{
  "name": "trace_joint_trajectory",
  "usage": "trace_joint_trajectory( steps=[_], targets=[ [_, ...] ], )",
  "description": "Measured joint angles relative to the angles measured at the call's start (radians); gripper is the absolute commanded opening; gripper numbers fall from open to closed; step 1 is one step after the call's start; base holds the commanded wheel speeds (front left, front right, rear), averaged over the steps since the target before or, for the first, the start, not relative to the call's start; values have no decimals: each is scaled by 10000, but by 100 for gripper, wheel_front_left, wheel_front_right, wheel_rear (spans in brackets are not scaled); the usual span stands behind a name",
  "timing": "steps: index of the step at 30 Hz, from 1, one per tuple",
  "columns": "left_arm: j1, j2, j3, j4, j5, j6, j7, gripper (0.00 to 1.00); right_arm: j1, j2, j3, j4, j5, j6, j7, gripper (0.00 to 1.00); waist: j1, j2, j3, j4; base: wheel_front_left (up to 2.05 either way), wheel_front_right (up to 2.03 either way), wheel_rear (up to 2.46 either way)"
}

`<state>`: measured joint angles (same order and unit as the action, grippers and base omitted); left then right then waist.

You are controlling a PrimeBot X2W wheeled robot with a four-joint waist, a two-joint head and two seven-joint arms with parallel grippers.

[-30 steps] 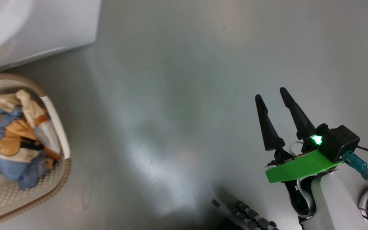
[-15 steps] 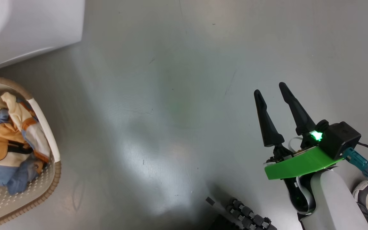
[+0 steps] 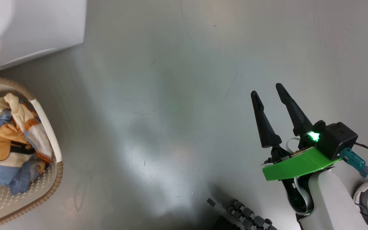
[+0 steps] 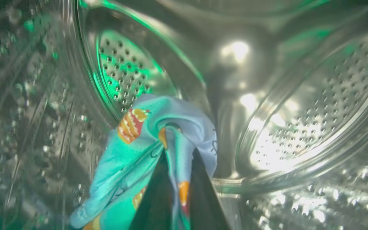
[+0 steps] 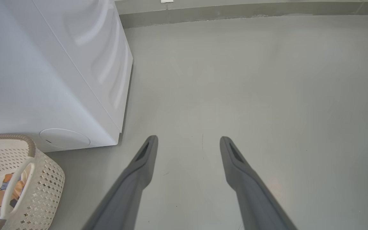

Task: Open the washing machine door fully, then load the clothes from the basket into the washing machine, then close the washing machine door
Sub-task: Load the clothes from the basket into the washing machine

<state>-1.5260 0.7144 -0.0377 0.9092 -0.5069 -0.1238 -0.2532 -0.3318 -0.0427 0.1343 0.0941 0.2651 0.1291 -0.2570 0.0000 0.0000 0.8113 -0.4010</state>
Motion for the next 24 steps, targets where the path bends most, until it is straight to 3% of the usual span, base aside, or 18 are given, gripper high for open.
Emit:
trace_joint_trajectory(
  steps=[10, 12, 13, 24],
  targets=[
    [-236, -21, -1135, 1177, -311, -40, 612, 0, -12, 0, -2, 4, 0, 0, 0, 100, 0, 0, 68, -50, 0, 0, 0],
    [-330, -17, -1304, 1290, -364, -40, 614, 89, -14, 2, -4, 8, 0, 0, 0, 100, 0, 0, 72, -54, 0, 0, 0],
    [-362, 8, -1409, 1335, -364, -40, 608, 100, -14, 2, -4, 13, 4, 0, 0, 100, 0, 1, 72, -54, 0, 0, 0],
    [-379, -29, -2169, 1699, -1005, -40, 414, 100, -20, 2, -111, 111, -13, 0, 0, 100, 0, 0, -201, 41, 0, 0, 0]
  ],
)
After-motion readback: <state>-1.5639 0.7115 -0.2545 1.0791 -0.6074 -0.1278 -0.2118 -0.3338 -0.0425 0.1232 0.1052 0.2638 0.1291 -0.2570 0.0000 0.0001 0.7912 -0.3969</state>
